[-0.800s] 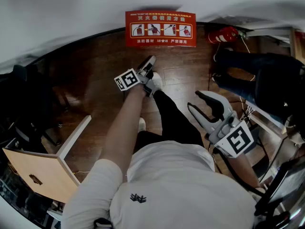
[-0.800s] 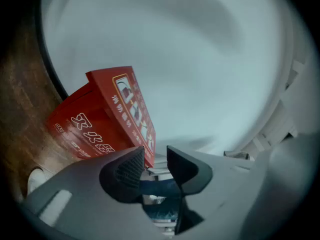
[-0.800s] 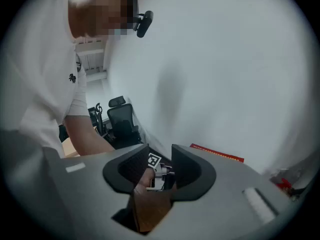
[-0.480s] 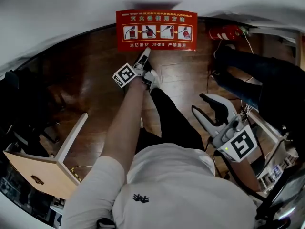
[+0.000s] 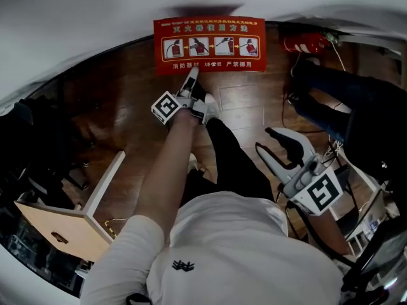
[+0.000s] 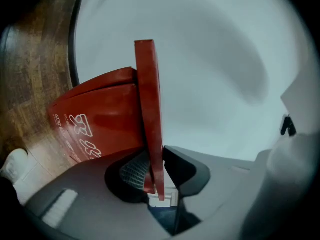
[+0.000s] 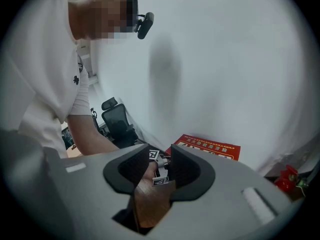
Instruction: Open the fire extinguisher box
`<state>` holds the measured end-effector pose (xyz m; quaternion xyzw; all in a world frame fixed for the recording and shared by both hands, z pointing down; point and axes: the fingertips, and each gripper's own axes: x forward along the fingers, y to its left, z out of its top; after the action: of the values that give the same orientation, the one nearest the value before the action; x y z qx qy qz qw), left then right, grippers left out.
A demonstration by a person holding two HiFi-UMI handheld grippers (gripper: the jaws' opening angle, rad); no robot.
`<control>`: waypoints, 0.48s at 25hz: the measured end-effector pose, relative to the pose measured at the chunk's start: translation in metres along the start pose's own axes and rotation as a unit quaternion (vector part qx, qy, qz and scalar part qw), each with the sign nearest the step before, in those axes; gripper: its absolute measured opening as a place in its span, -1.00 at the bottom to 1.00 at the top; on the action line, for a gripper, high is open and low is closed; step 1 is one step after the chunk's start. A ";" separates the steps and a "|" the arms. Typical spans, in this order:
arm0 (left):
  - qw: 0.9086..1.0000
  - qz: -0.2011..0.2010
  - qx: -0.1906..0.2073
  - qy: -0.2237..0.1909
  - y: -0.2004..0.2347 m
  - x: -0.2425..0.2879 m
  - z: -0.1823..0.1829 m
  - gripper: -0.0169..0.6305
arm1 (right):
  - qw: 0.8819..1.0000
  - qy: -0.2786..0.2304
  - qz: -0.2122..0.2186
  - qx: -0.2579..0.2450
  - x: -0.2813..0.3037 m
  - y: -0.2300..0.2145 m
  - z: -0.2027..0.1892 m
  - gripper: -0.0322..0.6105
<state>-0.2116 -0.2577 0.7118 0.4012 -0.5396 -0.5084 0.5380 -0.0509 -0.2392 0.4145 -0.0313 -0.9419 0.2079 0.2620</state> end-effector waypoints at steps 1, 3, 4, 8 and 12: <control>1.000 -0.011 -0.012 -0.005 -0.014 -0.003 -0.002 -0.68 | 1.000 -0.006 0.001 0.000 0.000 0.002 -0.001 -0.53; 1.000 -0.028 -0.010 -0.009 -0.044 -0.010 -0.002 -0.69 | 1.000 -0.022 0.002 -0.002 0.000 0.007 0.002 -0.53; 0.999 -0.036 -0.001 -0.007 -0.061 -0.011 0.001 -0.69 | 1.000 -0.030 0.002 -0.003 0.001 0.009 0.004 -0.54; 0.997 -0.065 0.036 0.005 -0.125 0.008 0.022 -0.70 | 0.999 -0.046 0.005 0.001 0.006 0.008 0.018 -0.55; 0.992 -0.096 0.080 0.013 -0.169 0.045 0.048 -0.75 | 0.998 -0.058 0.000 0.006 0.009 0.000 0.025 -0.55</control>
<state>-0.2825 -0.3235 0.5588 0.4991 -0.5303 -0.5080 0.4599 -0.0715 -0.2466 0.3994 -0.0174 -0.9543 0.2145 0.2074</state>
